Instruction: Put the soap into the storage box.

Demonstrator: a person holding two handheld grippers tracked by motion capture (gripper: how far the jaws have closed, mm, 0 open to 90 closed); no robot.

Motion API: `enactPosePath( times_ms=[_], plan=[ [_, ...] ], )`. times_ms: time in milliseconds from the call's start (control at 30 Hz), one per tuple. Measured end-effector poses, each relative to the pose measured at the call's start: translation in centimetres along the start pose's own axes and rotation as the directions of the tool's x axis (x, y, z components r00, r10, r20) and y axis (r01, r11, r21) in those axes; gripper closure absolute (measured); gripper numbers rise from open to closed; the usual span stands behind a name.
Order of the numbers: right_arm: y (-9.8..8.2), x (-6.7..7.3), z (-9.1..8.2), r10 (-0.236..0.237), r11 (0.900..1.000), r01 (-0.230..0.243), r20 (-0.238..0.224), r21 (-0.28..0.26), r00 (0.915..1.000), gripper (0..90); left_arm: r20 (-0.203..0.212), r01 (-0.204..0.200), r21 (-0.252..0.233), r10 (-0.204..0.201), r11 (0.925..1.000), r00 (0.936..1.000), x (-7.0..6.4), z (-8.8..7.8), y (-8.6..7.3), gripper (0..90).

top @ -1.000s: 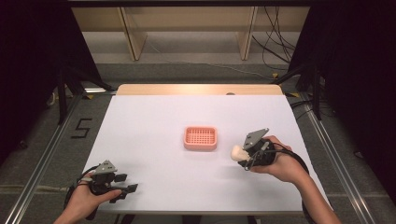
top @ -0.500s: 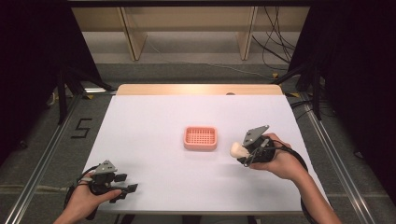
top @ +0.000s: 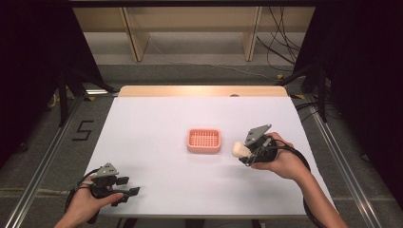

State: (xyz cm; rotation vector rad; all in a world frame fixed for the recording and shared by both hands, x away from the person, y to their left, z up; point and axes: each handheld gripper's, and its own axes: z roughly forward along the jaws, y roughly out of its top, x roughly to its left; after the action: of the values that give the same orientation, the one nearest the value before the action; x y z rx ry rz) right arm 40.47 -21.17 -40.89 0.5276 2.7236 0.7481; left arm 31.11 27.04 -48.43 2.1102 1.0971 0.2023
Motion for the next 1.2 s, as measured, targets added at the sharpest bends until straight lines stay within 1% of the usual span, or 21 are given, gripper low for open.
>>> enactPosePath(
  times_ms=[67,267,333,367,467,500,533,600,667,733,767,800,833,867,900,967,1033,1067,1133,1167,1200],
  plan=[
    [0.2,-0.1,0.0,-0.006,1.0,0.006,-0.004,0.003,1.0,50.4,0.002,0.011,-0.01,-0.011,0.9999,0.9999,-0.1,0.0,0.0,34.3],
    [0.5,-0.2,0.1,-0.011,1.0,0.011,-0.01,0.009,0.9999,50.3,0.002,0.011,-0.015,-0.011,0.9998,0.9999,-0.1,0.0,0.0,34.4],
    [0.7,-0.3,0.1,-0.019,1.0,0.019,0.002,0.003,0.9998,50.3,0.001,0.009,-0.014,-0.009,0.9999,1.0,-0.1,0.0,-0.1,34.4],
    [0.8,-0.3,0.1,-0.016,1.0,0.016,-0.011,0.008,0.9998,50.4,0.0,0.008,-0.014,-0.008,0.9999,1.0,-0.1,0.0,-0.1,34.4],
    [1.0,-0.3,0.3,-0.016,1.0,0.016,-0.007,0.006,0.9998,50.3,0.001,0.01,-0.017,-0.01,0.9998,0.9999,-0.1,0.0,-0.1,34.4],
    [1.0,-0.4,0.3,-0.023,1.0,0.024,-0.008,0.006,0.9997,50.4,-0.005,0.004,-0.01,-0.004,0.9999,1.0,0.0,-0.1,-0.1,34.4],
    [1.1,-0.4,0.4,-0.026,1.0,0.026,-0.006,0.006,0.9996,50.4,-0.014,0.012,-0.009,-0.012,0.9999,0.9998,0.0,0.0,-0.1,34.4],
    [1.2,-0.5,0.4,-0.02,1.0,0.02,-0.012,0.01,0.9997,50.4,-0.011,0.017,-0.012,-0.017,0.9998,0.9998,0.0,0.0,-0.1,34.4],
    [1.4,-0.6,0.5,-0.027,1.0,0.027,-0.011,0.007,0.9996,50.4,-0.012,0.005,-0.008,-0.005,1.0,0.9999,0.0,-0.1,-0.1,34.4],
    [1.5,-0.7,0.5,-0.027,1.0,0.027,-0.007,0.01,0.9996,50.4,-0.013,0.007,-0.008,-0.007,0.9999,0.9999,0.0,-0.2,-0.2,34.4],
    [1.6,-0.7,0.5,-0.035,0.999,0.035,-0.006,0.004,0.9994,50.4,-0.004,0.0,-0.005,0.0,1.0,1.0,0.1,-0.3,-0.2,34.4],
    [1.6,-0.7,0.5,-0.035,0.999,0.035,-0.006,0.004,0.9994,50.4,-0.004,0.0,-0.005,0.0,1.0,1.0,0.1,-0.3,-0.2,34.4],
    [1.8,-0.8,0.5,-0.031,0.999,0.031,-0.003,0.006,0.9995,50.3,-0.003,0.019,-0.013,-0.019,0.9997,0.9998,0.0,-0.2,-0.2,34.4],
    [1.9,-0.8,0.5,-0.029,1.0,0.029,-0.01,0.009,0.9995,50.4,-0.003,0.018,-0.01,-0.018,0.9998,0.9998,0.0,-0.2,-0.2,34.3],
    [2.0,-0.9,0.5,-0.035,0.999,0.035,-0.007,0.006,0.9994,50.3,-0.006,0.01,-0.012,-0.01,0.9999,0.9999,0.0,-0.3,-0.2,34.4],
    [2.1,-0.9,0.6,-0.036,0.999,0.036,-0.01,0.009,0.9993,50.4,-0.006,0.008,-0.012,-0.008,0.9999,0.9999,0.0,-0.3,-0.2,34.4],
    [2.2,-0.9,0.6,-0.021,1.0,0.021,-0.004,0.013,0.9998,50.4,-0.006,0.006,-0.012,-0.007,0.9999,1.0,0.0,-0.3,-0.2,34.4],
    [2.3,-1.1,0.6,-0.043,0.999,0.043,-0.006,0.008,0.9991,50.3,-0.007,0.006,-0.012,-0.006,0.9999,1.0,0.0,-0.3,-0.2,34.4],
    [2.4,-1.1,0.6,-0.022,1.0,0.023,-0.008,0.013,0.9997,50.4,-0.009,0.013,-0.018,-0.013,0.9998,0.9999,0.0,-0.3,-0.3,34.4],
    [2.5,-1.1,0.6,-0.025,1.0,0.025,-0.006,0.013,0.9997,50.3,-0.009,0.013,-0.018,-0.013,0.9998,0.9999,0.0,-0.3,-0.3,34.3],
    [2.5,-1.3,0.6,-0.043,0.999,0.043,-0.012,0.014,0.999,50.4,-0.01,0.012,-0.017,-0.013,0.9998,0.9999,0.0,-0.3,-0.3,34.4]
  ],
)
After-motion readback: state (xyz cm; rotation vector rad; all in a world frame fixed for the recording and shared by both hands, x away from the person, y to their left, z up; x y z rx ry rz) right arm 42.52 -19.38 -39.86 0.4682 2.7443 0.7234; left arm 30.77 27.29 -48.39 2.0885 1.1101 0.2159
